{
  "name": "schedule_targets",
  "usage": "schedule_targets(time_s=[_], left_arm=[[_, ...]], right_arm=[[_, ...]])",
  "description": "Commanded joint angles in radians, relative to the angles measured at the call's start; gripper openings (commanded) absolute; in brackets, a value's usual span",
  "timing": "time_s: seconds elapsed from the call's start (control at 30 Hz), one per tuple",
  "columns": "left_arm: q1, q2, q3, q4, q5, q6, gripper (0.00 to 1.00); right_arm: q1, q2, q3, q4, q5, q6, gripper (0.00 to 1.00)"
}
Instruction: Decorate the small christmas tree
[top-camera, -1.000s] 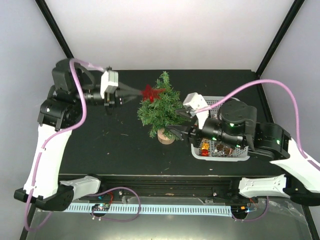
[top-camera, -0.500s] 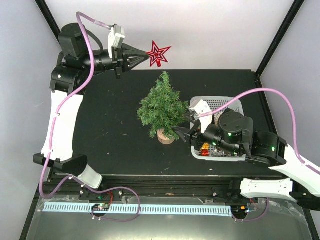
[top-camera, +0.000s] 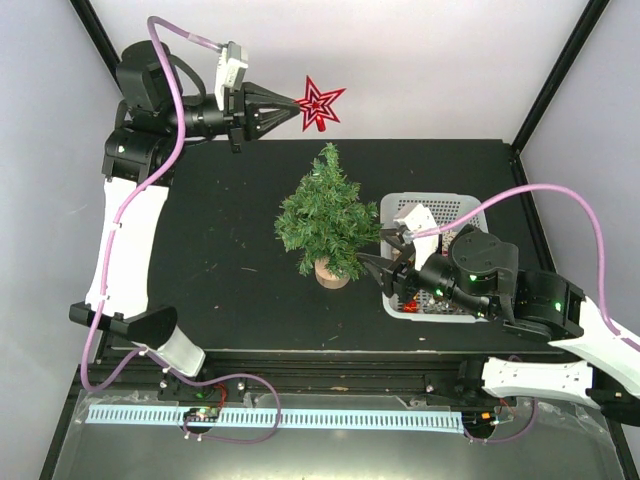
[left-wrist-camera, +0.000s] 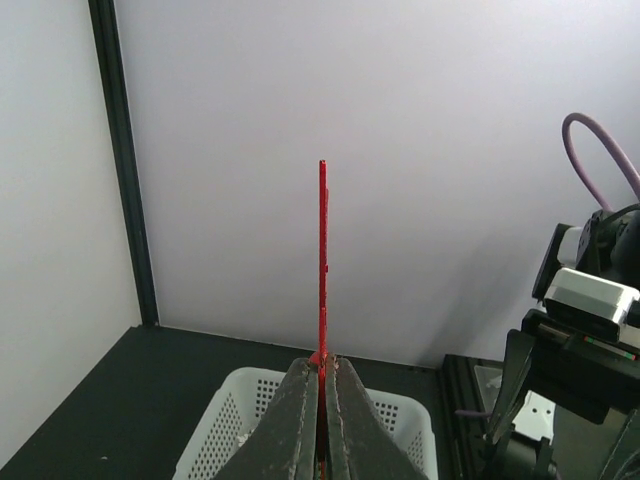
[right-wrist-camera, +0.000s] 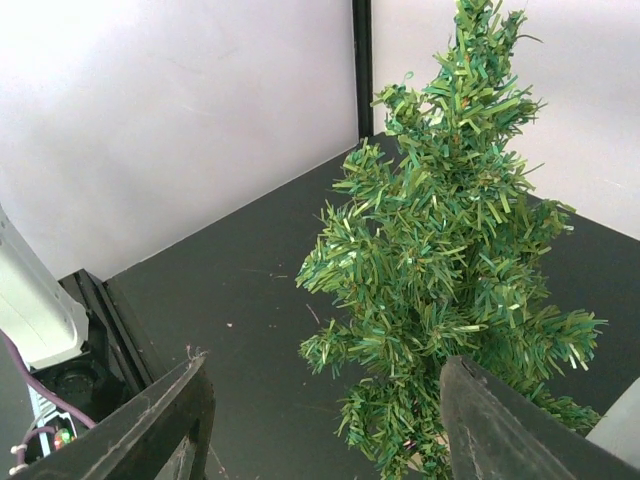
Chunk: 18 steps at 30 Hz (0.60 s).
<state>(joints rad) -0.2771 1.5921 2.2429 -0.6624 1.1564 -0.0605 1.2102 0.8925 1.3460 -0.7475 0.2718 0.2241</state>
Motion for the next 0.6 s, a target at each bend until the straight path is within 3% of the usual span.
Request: schedule_targets(time_s=[0.0, 0.57], left_arm=[[-0.016, 0.011, 0.027, -0.016, 0.016, 0.007, 0.02], [-0.067, -0.003, 0.018, -0.151, -0.096, 0.16, 0.02]], right_arm=[[-0.001, -0.007, -0.007, 0.001, 0.034, 0.013, 0.63], [0.0, -0.029, -0.039, 0.007, 0.041, 0.032, 0.63]])
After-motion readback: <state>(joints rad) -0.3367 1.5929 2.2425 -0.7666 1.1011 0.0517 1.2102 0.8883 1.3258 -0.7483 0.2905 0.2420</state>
